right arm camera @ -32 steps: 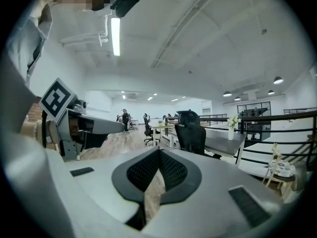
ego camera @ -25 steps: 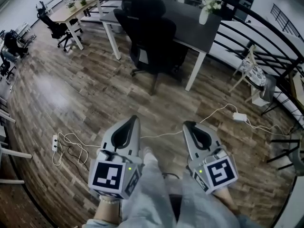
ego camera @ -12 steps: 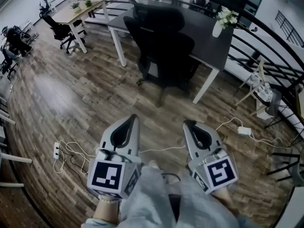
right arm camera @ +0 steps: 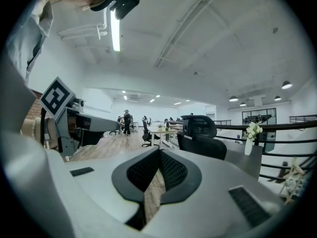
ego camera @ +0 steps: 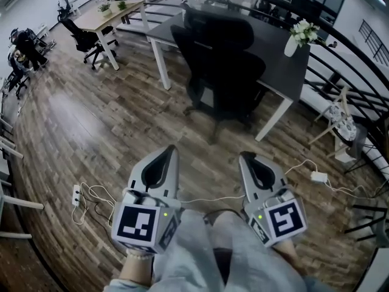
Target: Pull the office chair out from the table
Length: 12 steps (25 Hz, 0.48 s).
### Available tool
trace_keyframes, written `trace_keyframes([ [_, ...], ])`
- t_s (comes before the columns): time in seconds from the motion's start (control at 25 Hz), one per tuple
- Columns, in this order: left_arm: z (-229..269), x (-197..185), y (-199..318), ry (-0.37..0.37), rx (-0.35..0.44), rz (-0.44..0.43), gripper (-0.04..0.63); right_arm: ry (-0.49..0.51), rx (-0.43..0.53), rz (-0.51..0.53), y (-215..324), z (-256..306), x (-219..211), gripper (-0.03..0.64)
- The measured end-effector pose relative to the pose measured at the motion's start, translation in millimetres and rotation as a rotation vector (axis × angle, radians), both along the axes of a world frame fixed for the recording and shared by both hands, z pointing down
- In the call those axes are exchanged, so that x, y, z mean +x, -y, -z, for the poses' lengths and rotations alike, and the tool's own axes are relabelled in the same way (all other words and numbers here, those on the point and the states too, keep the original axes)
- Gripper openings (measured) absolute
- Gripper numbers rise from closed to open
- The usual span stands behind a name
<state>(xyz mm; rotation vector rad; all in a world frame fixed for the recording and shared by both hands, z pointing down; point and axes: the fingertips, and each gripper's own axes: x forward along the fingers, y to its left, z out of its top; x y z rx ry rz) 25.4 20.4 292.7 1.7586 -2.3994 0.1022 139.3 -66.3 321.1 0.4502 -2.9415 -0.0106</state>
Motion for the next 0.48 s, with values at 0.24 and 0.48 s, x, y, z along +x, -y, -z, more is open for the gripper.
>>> trace_keyframes([
  [0.24,0,-10,-5,0.011,-0.004,0.037,0.012,0.013,-0.006,0.016,4,-4,-8,0.003],
  [0.48,2,-21,-9,0.029,-0.002,0.066,0.012,0.026,-0.017,0.027,12,-7,-18,0.003],
])
